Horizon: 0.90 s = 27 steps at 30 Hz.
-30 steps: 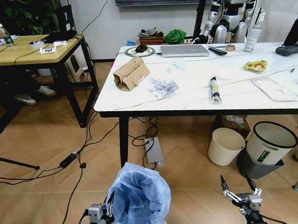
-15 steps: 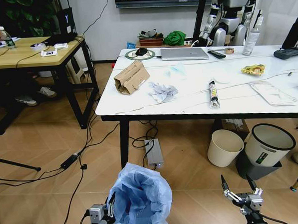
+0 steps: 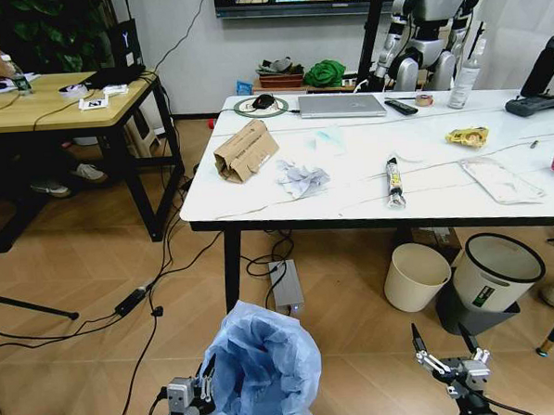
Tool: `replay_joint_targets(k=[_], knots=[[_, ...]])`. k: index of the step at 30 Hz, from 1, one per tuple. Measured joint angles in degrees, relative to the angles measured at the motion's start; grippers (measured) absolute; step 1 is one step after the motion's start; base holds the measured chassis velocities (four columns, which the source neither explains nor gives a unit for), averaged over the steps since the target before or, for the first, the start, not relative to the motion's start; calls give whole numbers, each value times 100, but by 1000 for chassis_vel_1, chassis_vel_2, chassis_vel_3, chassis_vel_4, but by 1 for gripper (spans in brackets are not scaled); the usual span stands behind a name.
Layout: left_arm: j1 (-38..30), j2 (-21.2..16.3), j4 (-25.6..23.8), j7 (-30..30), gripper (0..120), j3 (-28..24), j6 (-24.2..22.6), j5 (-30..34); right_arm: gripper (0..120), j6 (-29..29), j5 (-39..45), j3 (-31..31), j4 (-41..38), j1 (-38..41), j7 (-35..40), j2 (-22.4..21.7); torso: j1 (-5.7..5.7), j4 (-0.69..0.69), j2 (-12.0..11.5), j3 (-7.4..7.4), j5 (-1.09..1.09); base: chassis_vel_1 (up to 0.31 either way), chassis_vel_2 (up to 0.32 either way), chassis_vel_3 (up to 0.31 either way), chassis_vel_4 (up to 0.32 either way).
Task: Pick up the trash bin and place the trash from the table into it.
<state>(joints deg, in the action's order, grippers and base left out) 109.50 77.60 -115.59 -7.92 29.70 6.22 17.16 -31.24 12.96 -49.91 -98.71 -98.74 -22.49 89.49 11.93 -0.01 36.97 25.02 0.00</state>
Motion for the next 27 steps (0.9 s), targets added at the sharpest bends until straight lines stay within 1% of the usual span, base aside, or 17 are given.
replay_joint_targets(k=[9,11,14,17,20,27], knots=[[-1,-23,9,-4,0,-25,0,-5,100,-8,-21,4,-52,-5,2,33,93,0,230,136,0,0,0,0,0],[-1,-24,8,-4,0,-24,0,-5,100,-7,-19,2,-58,-6,2,27,102,0,250,149,0,0,0,0,0],[3,-29,7,-2,0,-16,-16,28,100,-7,-9,-1,-60,-5,3,13,145,0,354,210,0,0,0,0,0],[6,-29,3,1,0,-11,-25,54,100,-7,-7,-1,-59,-4,3,13,159,0,391,232,0,0,0,0,0],[14,-28,-13,12,0,5,-51,108,100,-7,-4,7,-61,1,3,9,199,0,496,296,0,0,0,0,0],[35,-14,-16,11,0,7,-56,100,100,-5,-3,22,-60,18,3,-12,271,0,664,392,0,0,0,0,0]])
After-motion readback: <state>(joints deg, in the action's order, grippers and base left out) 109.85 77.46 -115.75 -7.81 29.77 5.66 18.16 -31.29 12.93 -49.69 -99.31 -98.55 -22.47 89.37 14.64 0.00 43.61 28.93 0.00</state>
